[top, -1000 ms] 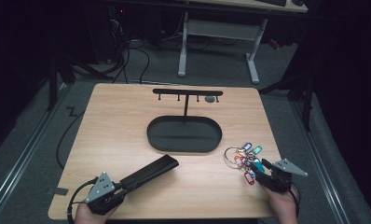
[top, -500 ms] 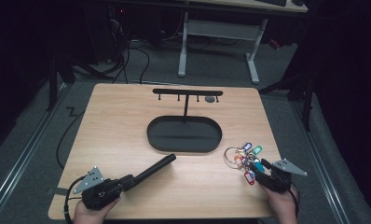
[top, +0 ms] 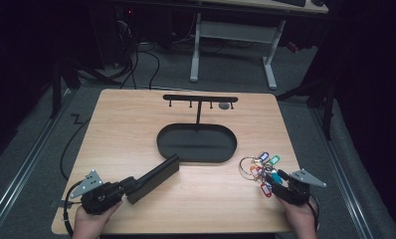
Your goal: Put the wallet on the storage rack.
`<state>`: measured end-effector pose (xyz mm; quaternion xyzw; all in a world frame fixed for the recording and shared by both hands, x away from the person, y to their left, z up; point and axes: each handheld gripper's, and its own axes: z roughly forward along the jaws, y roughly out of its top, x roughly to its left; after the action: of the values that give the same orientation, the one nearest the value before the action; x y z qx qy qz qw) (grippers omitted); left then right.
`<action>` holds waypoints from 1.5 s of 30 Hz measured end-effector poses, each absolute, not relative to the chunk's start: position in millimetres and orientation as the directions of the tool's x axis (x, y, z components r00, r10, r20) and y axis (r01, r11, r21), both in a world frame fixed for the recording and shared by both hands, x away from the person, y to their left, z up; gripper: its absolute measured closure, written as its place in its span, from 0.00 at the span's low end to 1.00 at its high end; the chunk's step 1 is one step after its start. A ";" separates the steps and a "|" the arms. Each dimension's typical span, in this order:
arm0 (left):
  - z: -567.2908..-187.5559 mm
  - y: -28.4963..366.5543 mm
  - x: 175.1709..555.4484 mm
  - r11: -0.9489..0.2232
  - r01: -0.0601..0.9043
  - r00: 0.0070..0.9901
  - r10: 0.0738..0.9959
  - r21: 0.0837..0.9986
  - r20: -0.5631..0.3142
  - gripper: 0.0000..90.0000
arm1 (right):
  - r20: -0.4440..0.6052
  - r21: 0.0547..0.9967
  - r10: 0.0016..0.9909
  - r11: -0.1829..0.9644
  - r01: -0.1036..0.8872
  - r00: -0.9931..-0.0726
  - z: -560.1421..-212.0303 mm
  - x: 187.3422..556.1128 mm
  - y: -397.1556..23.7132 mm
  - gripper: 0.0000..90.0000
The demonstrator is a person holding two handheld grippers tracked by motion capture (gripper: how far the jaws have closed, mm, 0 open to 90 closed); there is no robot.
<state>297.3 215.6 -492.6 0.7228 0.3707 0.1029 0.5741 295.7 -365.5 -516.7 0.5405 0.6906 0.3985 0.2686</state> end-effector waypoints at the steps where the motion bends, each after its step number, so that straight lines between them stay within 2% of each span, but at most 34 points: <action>1: -493.0 216.1 297.7 -0.062 0.416 0.704 0.653 0.907 -0.278 0.90 | 0.061 0.840 0.961 0.098 0.533 -0.271 -516.7 295.8 -365.2 0.49; 14: -492.6 213.5 293.9 -0.096 0.387 0.699 0.679 0.917 -0.224 0.75 | 0.069 0.834 0.959 0.096 0.543 -0.275 -518.5 296.6 -364.6 0.48; 17: -494.9 208.5 292.9 -0.142 0.387 0.702 0.686 0.911 -0.191 0.72 | 0.068 0.833 0.958 0.098 0.544 -0.278 -518.9 296.9 -364.5 0.48; 29: -495.4 195.8 287.2 -0.284 0.324 0.710 0.703 0.902 -0.034 0.70 | 0.071 0.830 0.957 0.099 0.549 -0.280 -519.4 297.1 -364.5 0.48; 36: -493.8 189.9 286.2 -0.337 0.325 0.702 0.712 0.883 0.013 0.69 | 0.070 0.827 0.957 0.103 0.553 -0.283 -520.1 297.8 -364.7 0.48; 45: -495.8 187.4 288.0 -0.349 0.318 0.708 0.705 0.881 0.023 0.72 | 0.068 0.825 0.956 0.107 0.556 -0.285 -520.4 298.0 -364.5 0.48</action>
<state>288.0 187.4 -495.8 0.7951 0.3219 0.2053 0.4712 298.0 -364.5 -520.4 0.5408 0.6988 0.3927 0.2550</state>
